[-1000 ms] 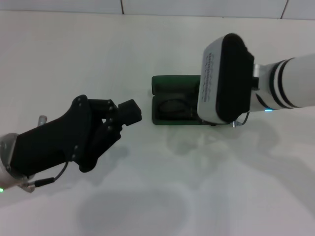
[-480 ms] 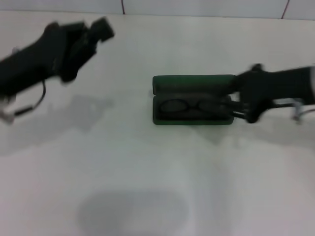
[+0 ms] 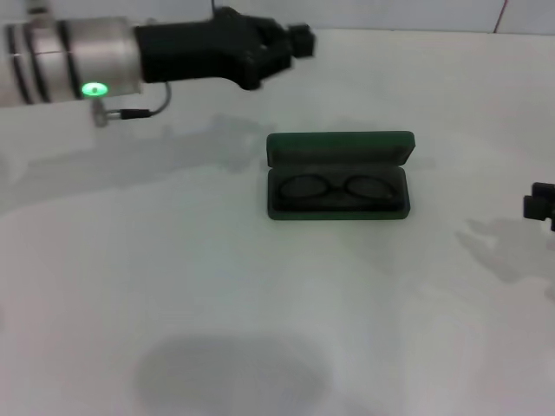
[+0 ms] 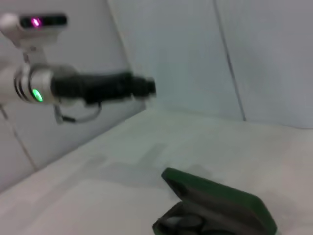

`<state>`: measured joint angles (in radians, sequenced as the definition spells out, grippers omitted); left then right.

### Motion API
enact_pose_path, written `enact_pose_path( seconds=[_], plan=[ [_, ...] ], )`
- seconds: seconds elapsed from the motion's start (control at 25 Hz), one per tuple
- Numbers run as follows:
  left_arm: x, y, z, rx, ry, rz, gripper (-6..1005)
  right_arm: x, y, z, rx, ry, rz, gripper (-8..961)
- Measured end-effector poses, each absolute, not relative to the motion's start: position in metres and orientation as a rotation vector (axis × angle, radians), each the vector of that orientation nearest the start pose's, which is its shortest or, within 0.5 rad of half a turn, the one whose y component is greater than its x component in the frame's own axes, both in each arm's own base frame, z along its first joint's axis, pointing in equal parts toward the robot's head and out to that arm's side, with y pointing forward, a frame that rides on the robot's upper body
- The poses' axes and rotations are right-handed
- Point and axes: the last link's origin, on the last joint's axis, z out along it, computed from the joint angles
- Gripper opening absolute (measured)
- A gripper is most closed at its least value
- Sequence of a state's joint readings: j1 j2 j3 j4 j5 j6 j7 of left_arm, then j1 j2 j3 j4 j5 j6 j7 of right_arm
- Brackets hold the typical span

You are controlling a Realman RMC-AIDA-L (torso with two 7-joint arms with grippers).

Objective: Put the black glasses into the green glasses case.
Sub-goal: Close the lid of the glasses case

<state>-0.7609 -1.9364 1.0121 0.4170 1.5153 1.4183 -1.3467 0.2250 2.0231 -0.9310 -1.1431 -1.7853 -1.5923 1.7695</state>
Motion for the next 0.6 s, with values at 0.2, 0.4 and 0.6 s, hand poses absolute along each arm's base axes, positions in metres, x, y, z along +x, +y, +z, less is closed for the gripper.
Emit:
enact_pose_path(
  seconds=[0.2,0.4,0.6],
  plan=[
    [-0.174,0.414,-0.023,-2.741,-0.463,-0.694,134,0.279,0.292,0.067,-2.563,0.765,0.778,238],
    [-0.169,0.417,-0.050,-2.765,-0.444,-0.534,126,0.277,0.299,0.061,-2.556,0.744,0.814,240],
    [-0.172,0.416,-0.059,-2.763,-0.451,-0.485,132,0.276,0.306,0.063,-2.512,0.707,0.850,241]
  ],
)
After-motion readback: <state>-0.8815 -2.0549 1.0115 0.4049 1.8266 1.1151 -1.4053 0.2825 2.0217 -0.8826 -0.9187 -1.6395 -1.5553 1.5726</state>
